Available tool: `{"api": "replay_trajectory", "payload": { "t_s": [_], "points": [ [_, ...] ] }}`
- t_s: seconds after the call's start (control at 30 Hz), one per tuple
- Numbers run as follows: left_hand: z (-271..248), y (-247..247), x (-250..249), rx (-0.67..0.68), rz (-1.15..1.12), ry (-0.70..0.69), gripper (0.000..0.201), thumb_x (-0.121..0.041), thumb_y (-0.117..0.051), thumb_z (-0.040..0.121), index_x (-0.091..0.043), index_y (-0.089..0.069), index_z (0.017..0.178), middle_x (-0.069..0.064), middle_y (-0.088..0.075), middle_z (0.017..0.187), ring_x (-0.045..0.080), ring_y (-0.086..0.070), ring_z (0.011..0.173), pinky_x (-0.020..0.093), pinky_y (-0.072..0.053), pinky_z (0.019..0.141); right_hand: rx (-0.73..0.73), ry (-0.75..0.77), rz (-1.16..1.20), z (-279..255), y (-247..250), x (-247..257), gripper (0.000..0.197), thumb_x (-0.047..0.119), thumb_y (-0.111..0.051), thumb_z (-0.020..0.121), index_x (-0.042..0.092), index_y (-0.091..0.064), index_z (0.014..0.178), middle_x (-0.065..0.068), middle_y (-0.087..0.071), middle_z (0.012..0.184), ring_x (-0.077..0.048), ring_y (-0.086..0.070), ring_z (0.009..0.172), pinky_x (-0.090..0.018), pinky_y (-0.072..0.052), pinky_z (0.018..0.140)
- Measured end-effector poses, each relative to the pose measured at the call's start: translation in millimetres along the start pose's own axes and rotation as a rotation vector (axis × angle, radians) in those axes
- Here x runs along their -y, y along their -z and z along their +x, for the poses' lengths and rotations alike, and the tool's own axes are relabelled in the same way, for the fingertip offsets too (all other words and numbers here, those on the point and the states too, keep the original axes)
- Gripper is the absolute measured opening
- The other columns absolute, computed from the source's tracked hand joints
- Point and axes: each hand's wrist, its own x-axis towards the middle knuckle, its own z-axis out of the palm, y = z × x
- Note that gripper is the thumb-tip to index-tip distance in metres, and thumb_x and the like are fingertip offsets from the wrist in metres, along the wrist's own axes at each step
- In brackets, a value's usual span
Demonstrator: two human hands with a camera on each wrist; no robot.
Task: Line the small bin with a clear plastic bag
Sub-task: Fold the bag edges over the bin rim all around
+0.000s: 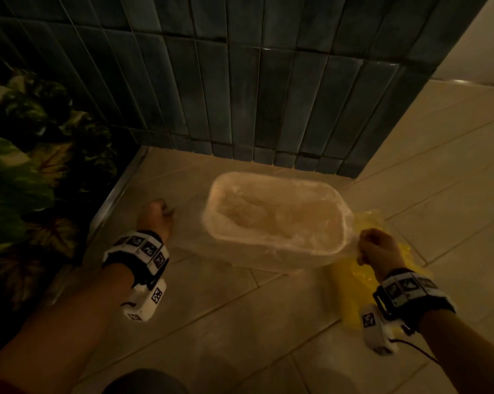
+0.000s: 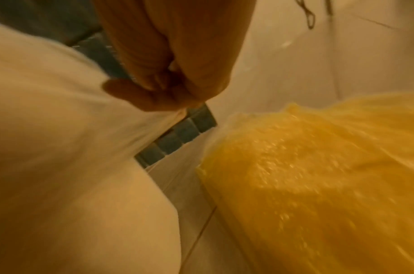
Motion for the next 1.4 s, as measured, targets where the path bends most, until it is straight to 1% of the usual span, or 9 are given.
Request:
{"api": "replay_trajectory", "payload": {
  "t_s": [0.2,0.37,0.5,0.63,0.83,0.93,1.13,1.23,1.4],
  "points": [
    [-3,-8,-10,-0.085,0.23,-0.05,0.024,0.003,-0.047,0.085,0.009,-0.054,0.107,0.034,-0.059,0.11,0.045,-0.056,0.104,0.047,-0.044,0.091,-0.192,0.258,-0.526,-1,-14,4,0.018,-0.006,-0.049,0.078,0.011,-0.055,0.076,-0.009,-0.053,0.069,-0.03,-0.05,0.057,-0.035,-0.045,0.052],
    [-5,6,-5,0.148,-0.503,0.306,0.032,-0.023,-0.05,0.092,-0.003,-0.057,0.116,0.011,-0.059,0.11,0.026,-0.051,0.091,0.028,-0.05,0.07,-0.103,-0.079,0.245,-9,0,4,0.008,0.019,-0.054,0.089,0.021,-0.053,0.096,-0.007,-0.053,0.097,-0.026,-0.051,0.075,-0.036,-0.047,0.061],
    [-24,23,2,0.329,-0.895,0.469,0.019,-0.032,-0.044,0.091,-0.022,-0.056,0.081,0.001,-0.054,0.083,0.019,-0.05,0.072,0.032,-0.044,0.06,0.14,-0.385,0.551,-20,9,6,0.021,0.037,-0.058,0.084,0.023,-0.062,0.099,-0.003,-0.06,0.102,-0.028,-0.059,0.093,-0.047,-0.048,0.087],
    [-40,23,21,0.443,-0.974,0.496,0.023,-0.015,-0.039,0.094,-0.013,-0.054,0.077,0.009,-0.058,0.082,0.025,-0.054,0.078,0.037,-0.057,0.05,0.311,-0.438,0.463,-31,7,5,0.06,0.032,-0.084,0.051,0.015,-0.062,0.104,-0.007,-0.066,0.096,-0.029,-0.062,0.092,-0.042,-0.053,0.078],
    [-45,11,14,0.335,-0.927,0.436,0.02,0.001,-0.05,0.088,-0.016,-0.057,0.08,0.002,-0.063,0.077,0.015,-0.055,0.075,0.019,-0.052,0.039,0.178,-0.327,0.321,-28,-5,7,0.008,0.009,-0.056,0.088,0.011,-0.06,0.095,-0.008,-0.06,0.086,-0.022,-0.061,0.073,-0.031,-0.053,0.059],
    [-38,10,16,0.185,-0.704,0.366,0.025,0.004,-0.051,0.087,-0.016,-0.051,0.073,0.008,-0.052,0.076,0.019,-0.049,0.062,0.013,-0.044,0.033,0.061,-0.223,0.226,-25,-3,8,0.014,0.002,-0.049,0.091,0.008,-0.053,0.079,-0.007,-0.04,0.064,-0.015,-0.041,0.041,-0.021,-0.04,0.037],
    [-28,11,2,0.097,-0.283,0.234,0.023,0.005,-0.044,0.086,-0.009,-0.046,0.068,0.014,-0.053,0.069,0.024,-0.051,0.05,0.016,-0.041,0.027,-0.107,-0.092,0.069,-21,-13,18,0.023,-0.002,-0.043,0.085,0.01,-0.039,0.066,-0.009,-0.038,0.061,-0.022,-0.034,0.049,-0.027,-0.039,0.044],
    [-25,13,-3,0.212,-0.44,0.346,0.013,-0.009,-0.058,0.085,-0.002,-0.052,0.094,0.016,-0.053,0.081,0.026,-0.053,0.055,0.023,-0.046,0.034,0.009,-0.113,0.151,-23,-7,19,0.014,0.01,-0.062,0.081,0.015,-0.049,0.082,-0.006,-0.045,0.072,-0.021,-0.038,0.056,-0.03,-0.04,0.049],
    [-21,24,2,0.346,-0.793,0.54,0.049,-0.057,-0.036,0.09,-0.013,-0.052,0.102,0.011,-0.054,0.099,0.03,-0.051,0.09,0.049,-0.043,0.092,0.172,-0.275,0.524,-23,13,17,0.079,0.066,-0.072,0.045,0.028,-0.057,0.113,0.005,-0.057,0.103,-0.02,-0.054,0.095,-0.042,-0.042,0.089]
  ]
}}
